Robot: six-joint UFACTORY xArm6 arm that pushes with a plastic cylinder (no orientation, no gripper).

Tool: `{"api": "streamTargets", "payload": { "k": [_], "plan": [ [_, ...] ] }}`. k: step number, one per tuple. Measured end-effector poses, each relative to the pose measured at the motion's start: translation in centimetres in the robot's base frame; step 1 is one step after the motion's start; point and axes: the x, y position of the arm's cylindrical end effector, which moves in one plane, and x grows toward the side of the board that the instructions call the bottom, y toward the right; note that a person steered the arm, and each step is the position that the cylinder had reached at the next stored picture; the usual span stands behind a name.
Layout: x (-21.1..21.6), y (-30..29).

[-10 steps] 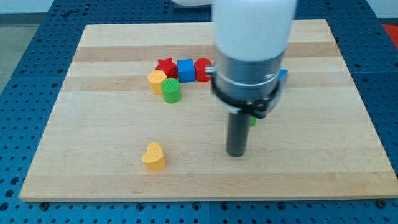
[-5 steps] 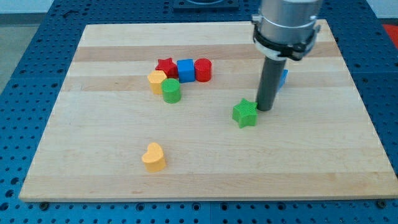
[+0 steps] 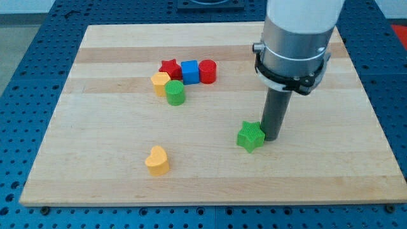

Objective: Slide the green star towards the center

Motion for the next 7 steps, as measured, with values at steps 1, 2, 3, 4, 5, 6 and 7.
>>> {"api": "streamTargets", "payload": {
  "k": [1, 2, 3, 4, 5, 6, 7],
  "plan": [
    [2.0, 0.0],
    [3.3, -0.2],
    [3.0, -2.5],
    [0.6, -4.2],
    [-2.8, -5.0],
    [-2.6, -5.2],
    [0.8, -5.2]
  ]
}}
